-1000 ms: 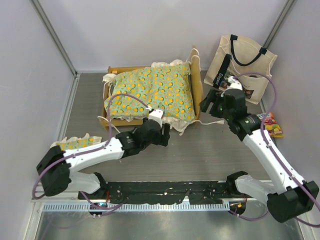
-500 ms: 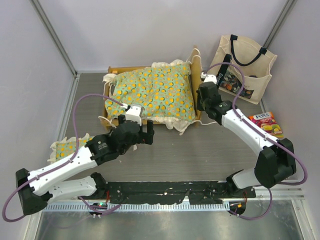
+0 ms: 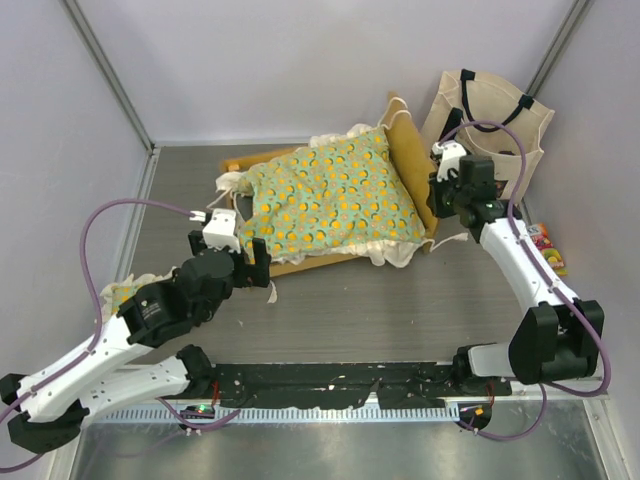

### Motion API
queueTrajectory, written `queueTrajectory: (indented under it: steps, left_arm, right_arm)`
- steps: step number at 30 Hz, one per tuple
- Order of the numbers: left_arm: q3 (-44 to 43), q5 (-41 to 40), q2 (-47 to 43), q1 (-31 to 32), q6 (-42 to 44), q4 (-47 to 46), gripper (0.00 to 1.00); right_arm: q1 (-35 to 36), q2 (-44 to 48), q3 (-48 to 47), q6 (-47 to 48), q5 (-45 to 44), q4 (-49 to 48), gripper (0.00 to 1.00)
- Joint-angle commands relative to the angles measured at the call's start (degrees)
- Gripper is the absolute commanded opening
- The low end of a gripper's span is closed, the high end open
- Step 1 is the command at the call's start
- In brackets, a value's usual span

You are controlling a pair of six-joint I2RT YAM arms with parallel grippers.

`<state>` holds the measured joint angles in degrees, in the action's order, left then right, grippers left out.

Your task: Set up the pet bed

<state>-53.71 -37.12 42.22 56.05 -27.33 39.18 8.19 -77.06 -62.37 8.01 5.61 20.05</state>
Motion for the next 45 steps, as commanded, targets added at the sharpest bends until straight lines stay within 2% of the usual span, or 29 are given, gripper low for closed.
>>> queueTrajectory:
  steps: [1, 2, 7, 11, 13, 15, 17, 18, 19, 21, 23, 26, 28, 29, 31, 32, 34, 36, 39, 43, 45]
  left_arm:
    - [-2.2, -2.5, -1.8, -0.3, 2.4, 2.9, 1.0]
    - [-2.0, -2.7, -1.9, -0.3, 2.5, 2.9, 1.0]
    - [-2.8, -3.4, -1.1, -0.2, 3.8, 3.6, 1.0]
    - [-3.3, -3.9, -0.5, -0.3, 4.2, 4.3, 1.0]
    - [-3.4, -3.8, -0.6, -0.3, 4.3, 4.3, 1.0]
    - [-3.3, -4.0, -0.7, -0.3, 4.3, 4.7, 1.0]
    - [-3.2, -4.4, -1.1, -0.3, 4.3, 4.9, 1.0]
    - [-3.1, -4.6, -1.2, -0.4, 3.9, 4.9, 1.0]
    - [-3.0, -4.7, -1.3, -0.4, 3.7, 4.9, 1.0]
    - [-2.5, -5.0, -1.4, -0.4, 3.3, 4.6, 1.0]
    - [-2.0, -5.2, -1.0, -0.4, 3.3, 3.8, 1.0]
    - [-2.6, -5.2, 0.1, -0.5, 3.3, 4.2, 1.0]
    - [-3.1, -5.8, 1.5, -0.9, 2.8, 4.9, 1.0]
    - [-3.5, -5.8, 1.8, -1.0, 2.7, 5.6, 1.0]
    - [-3.5, -6.0, 2.3, -1.2, 2.5, 5.7, 1.0]
    - [-3.2, -6.0, 2.3, -1.6, 2.3, 5.4, 1.0]
    - [-2.9, -5.3, 2.3, -2.2, 2.2, 4.8, 1.0]
    - [-2.7, -4.5, 2.5, -3.3, 2.1, 4.3, 1.0]
    - [-2.6, -3.0, 3.0, -4.5, 1.8, 4.3, 1.0]
    - [-2.3, -0.1, 3.7, -6.7, 2.2, 3.3, 1.0]
    - [-2.1, 2.6, 4.7, -8.3, 2.4, 2.7, 1.0]
  right_arm:
    - [-4.1, 6.6, -4.8, 22.6, 29.0, -0.1, 0.01]
    - [-4.6, 6.0, -5.7, 25.7, 31.0, 5.6, 0.01]
    - [-4.7, 2.0, -10.3, 38.1, 37.0, 14.5, 0.01]
    - [-5.9, -3.1, -12.5, 46.6, 41.2, 14.1, 0.01]
    - [-6.3, -6.6, -16.7, 47.2, 41.7, 14.1, 0.01]
    - [-6.3, -12.0, -20.7, 43.6, 38.7, 11.6, 0.01]
    - [-5.9, -15.5, -22.6, 36.4, 33.4, 5.3, 0.14]
    - [-5.6, -16.2, -24.4, 27.9, 28.2, 3.6, 0.19]
    - [-5.6, -16.6, -25.1, 24.5, 25.1, 2.1, 0.39]
    - [-5.2, -16.6, -24.6, 15.6, 20.1, -4.5, 0.42]
    - [-4.3, -16.2, -23.9, 10.2, 11.7, -9.9, 0.51]
    - [-3.8, -15.6, -26.7, 1.7, 0.1, -8.5, 0.57]
    - [-3.8, -14.4, -31.3, -3.1, -4.8, -1.9, 0.6]
    - [-3.9, -13.7, -33.0, -5.0, -11.0, 0.4, 0.6]
    - [-3.8, -9.5, -34.0, -7.6, -16.4, 4.4, 0.6]
    - [-3.8, -7.1, -33.3, -13.5, -20.3, 4.8, 0.61]
    - [-3.7, -2.1, -26.8, -17.1, -21.9, 4.3, 0.6]
    - [-3.7, 7.3, -19.2, -25.6, -21.9, 4.6, 0.61]
    - [-3.7, 18.4, -9.7, -33.4, -13.6, 6.5, 0.63]
    - [-2.1, 22.0, -2.1, -41.1, -6.5, 18.6, 0.61]
    - [-1.2, 23.8, 4.7, -43.3, -6.4, 19.5, 0.6]
